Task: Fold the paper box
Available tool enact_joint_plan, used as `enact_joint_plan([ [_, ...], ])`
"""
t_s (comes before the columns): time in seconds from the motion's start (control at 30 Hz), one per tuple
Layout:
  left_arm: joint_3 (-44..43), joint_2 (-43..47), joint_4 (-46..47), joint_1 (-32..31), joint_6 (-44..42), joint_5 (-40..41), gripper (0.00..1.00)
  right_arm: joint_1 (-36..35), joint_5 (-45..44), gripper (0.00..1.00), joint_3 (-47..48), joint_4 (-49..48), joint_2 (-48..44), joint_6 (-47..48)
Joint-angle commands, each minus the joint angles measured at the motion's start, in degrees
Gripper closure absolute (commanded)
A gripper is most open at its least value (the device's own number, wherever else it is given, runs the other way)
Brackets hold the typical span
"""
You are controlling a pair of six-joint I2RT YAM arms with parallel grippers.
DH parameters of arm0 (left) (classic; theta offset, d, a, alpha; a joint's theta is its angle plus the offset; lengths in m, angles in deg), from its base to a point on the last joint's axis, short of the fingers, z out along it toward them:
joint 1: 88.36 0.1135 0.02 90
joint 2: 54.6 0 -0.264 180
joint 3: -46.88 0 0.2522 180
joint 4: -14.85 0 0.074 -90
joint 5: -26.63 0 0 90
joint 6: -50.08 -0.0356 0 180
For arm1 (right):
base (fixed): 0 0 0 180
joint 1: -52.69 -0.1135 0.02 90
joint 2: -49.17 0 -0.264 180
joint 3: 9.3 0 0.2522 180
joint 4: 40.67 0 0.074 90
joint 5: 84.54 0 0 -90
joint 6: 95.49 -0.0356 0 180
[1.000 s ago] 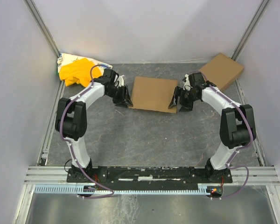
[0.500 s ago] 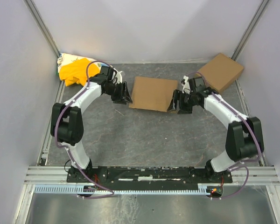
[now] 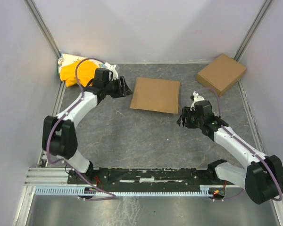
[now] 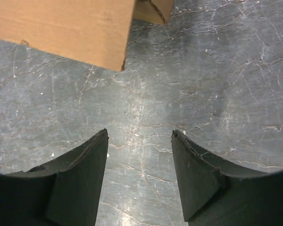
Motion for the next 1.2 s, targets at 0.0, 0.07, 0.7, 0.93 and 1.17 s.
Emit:
enact_joint_plan([
  [0.0, -5.75, -7.62, 2.21, -0.13, 1.59, 0.49, 0.42, -0.49, -3.3, 0.36, -0.9, -5.87, 2.21, -2.15],
  [0.07, -5.64, -9.14, 3.24, -0.11, 2.28, 0.46, 0.42, -0.72, -3.64, 0.35, -1.89, -9.62, 2.93, -2.89],
  [0.7, -2.53, -11.89, 5.0, 0.1, 4.67, -3.84, 0.42, -4.45, -15.04, 0.31, 1.54, -24.98, 14.07, -1.33],
  [0.93, -2.36, -12.29, 4.87, 0.13, 4.73, -4.63, 0.42, -4.47, -17.95, 0.3, 2.86, -24.13, 10.82, 1.94],
  [1.17, -2.16, -12.14, 4.76, 0.14, 4.8, -5.68, 0.42, -4.45, -17.18, 0.3, 4.35, -22.59, 10.06, 2.48],
])
